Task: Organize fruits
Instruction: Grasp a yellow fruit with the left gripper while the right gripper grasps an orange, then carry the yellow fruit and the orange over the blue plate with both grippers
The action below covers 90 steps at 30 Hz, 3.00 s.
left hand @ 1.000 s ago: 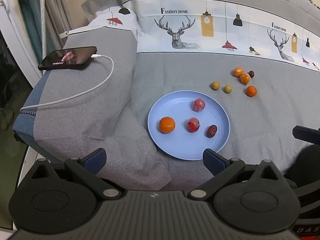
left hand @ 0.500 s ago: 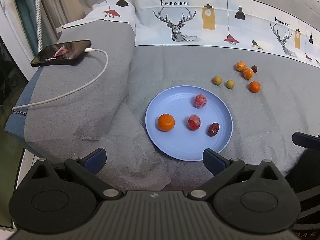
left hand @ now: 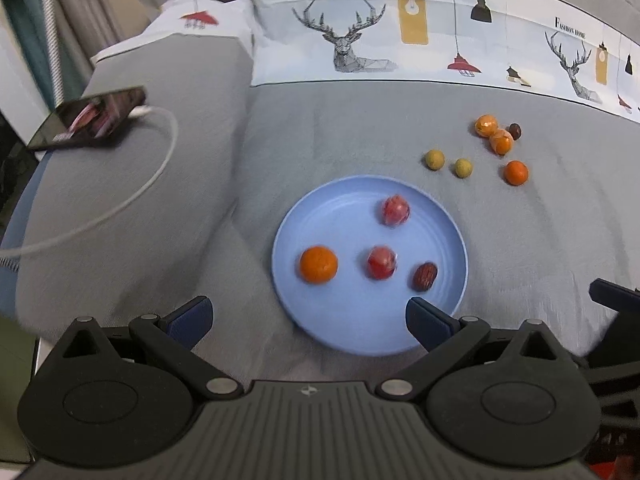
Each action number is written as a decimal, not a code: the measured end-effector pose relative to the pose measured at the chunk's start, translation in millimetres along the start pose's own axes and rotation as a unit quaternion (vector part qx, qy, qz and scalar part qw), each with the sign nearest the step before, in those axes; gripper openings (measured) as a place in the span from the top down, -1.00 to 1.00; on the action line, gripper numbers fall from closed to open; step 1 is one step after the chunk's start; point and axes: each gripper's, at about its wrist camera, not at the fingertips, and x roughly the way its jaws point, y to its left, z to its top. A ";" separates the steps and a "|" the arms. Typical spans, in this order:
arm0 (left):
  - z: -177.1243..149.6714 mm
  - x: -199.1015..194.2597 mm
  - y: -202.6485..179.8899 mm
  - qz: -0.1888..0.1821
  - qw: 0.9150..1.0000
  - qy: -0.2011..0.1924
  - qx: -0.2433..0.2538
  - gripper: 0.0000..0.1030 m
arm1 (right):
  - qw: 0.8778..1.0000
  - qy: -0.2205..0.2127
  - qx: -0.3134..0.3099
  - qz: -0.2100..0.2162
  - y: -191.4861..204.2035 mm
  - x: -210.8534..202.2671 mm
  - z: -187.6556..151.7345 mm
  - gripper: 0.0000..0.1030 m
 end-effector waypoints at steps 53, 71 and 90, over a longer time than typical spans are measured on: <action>95.1 62.5 -74.0 -0.119 0.990 0.015 0.076 0.47 | 0.993 -0.067 -0.014 -0.099 -103.5 63.5 32.4 0.28; -24.3 -51.3 21.3 -0.087 0.996 -0.025 -0.026 0.47 | 0.993 -0.070 -0.095 0.028 36.7 -56.2 0.8 0.28; -48.3 -76.8 34.1 -0.093 0.993 -0.053 -0.049 0.47 | 0.988 -0.087 -0.122 0.020 48.9 -83.9 -8.0 0.28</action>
